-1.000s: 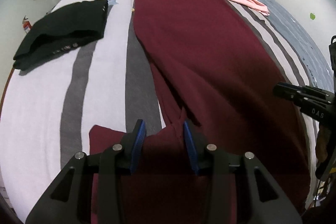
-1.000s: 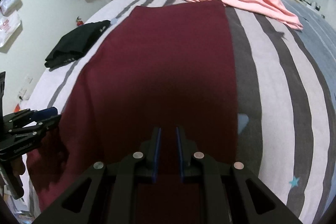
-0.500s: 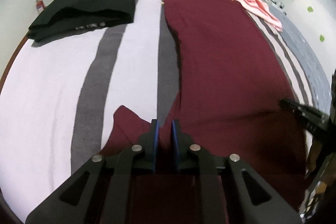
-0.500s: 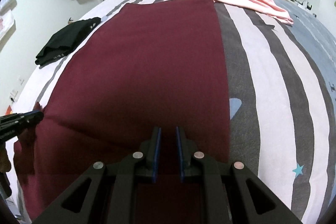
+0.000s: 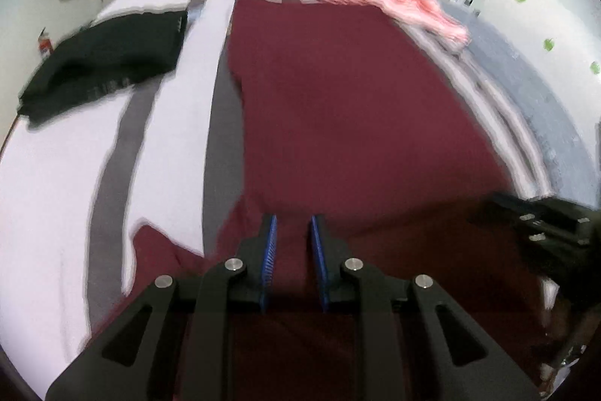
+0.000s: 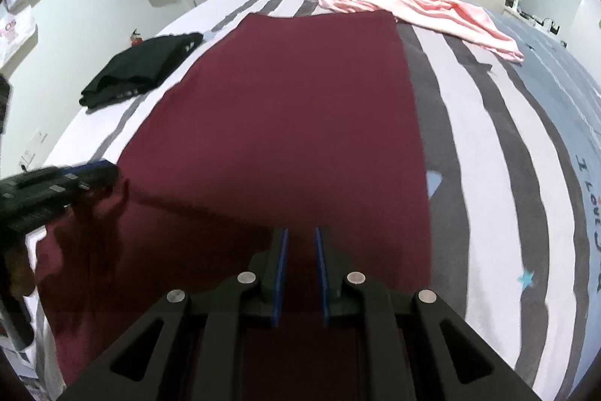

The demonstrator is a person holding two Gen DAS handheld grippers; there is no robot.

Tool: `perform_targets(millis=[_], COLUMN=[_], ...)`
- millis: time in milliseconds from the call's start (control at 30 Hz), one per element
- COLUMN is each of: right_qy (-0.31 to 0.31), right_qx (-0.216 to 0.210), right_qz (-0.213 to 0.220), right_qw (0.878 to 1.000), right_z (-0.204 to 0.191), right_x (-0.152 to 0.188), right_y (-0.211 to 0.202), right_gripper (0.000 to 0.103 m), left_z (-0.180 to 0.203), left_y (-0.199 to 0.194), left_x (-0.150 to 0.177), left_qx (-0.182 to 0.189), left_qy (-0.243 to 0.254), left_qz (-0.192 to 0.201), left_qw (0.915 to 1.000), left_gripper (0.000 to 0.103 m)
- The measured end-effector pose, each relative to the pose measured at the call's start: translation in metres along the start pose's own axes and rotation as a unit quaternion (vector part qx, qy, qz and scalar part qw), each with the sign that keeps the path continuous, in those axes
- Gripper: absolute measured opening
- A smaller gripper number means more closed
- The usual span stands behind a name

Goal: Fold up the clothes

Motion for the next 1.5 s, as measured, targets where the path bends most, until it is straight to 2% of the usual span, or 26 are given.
perform_targets(millis=[367,500,600,667,767,833,900,967,1033,1200,1400,1433,1467,1500], right_qy=[0.025,0.017,0.003,-0.004,-0.020,-0.028,-0.032,-0.035,-0.038,-0.036,-0.034,-0.034,-0.034,-0.034], right_qx=[0.014,0.008,0.001,-0.004,-0.012,-0.018,-0.027,-0.038,-0.048,-0.058,-0.050,-0.048,-0.047,-0.045], right_qz=[0.008,-0.001,-0.004,-0.004,-0.001,-0.001,-0.001,0.001,0.002,0.008,0.007,0.007,0.006,0.006], right_qw=[1.000,1.000,1.000,1.000,1.000,0.999,0.999,0.999,0.998,0.998,0.998,0.998,0.998,0.998], right_z=[0.005,0.001,-0.001,-0.002,-0.005,-0.007,-0.008,-0.010,-0.012,-0.018,-0.021,-0.022,-0.022,-0.022], right_x=[0.021,0.035,0.044,0.046,0.050,0.054,0.058,0.063,0.069,0.082,0.086,0.087,0.088,0.088], right_y=[-0.005,-0.014,-0.020,-0.024,-0.032,-0.037,-0.042,-0.047,-0.052,-0.052,-0.050,-0.050,-0.050,-0.049], right_gripper=[0.014,0.014,0.014,0.014,0.014,0.014,0.015,0.022,0.024,0.024,0.024,0.024,0.024,0.024], left_z=[-0.032,-0.076,-0.099,-0.109,-0.115,-0.117,-0.112,-0.109,-0.112,-0.116,-0.118,-0.119,-0.119,-0.120], left_y=[-0.005,-0.024,-0.038,-0.050,-0.064,-0.069,-0.071,-0.068,-0.059,-0.047,-0.032,-0.030,-0.028,-0.027], left_x=[0.033,0.067,0.091,0.107,0.123,0.134,0.140,0.143,0.139,0.140,0.137,0.136,0.134,0.133], left_qx=[-0.041,-0.101,-0.136,-0.152,-0.158,-0.155,-0.159,-0.158,-0.153,-0.137,-0.103,-0.100,-0.095,-0.091], left_qy=[-0.027,-0.054,-0.081,-0.099,-0.131,-0.149,-0.147,-0.148,-0.161,-0.175,-0.189,-0.191,-0.191,-0.191], left_qz=[-0.007,-0.025,-0.036,-0.039,-0.036,-0.035,-0.033,-0.030,-0.029,-0.017,-0.015,-0.013,-0.012,-0.011], left_qw=[0.9988,0.9931,0.9868,0.9826,0.9781,0.9759,0.9756,0.9759,0.9747,0.9749,0.9764,0.9765,0.9769,0.9774], left_gripper=[0.017,0.019,0.029,0.043,0.054,0.056,0.056,0.056,0.056,0.056,0.055,0.047,0.034,0.026])
Point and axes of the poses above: each gripper's, at about its wrist camera, not at the fingertips, and y roughly the way its jaws point, z to its right, x to its underside, the point moved 9 cm from there along y, roughly the way its jaws point, and after that the axes turned 10 degrees about -x, right-handed, at the moved point
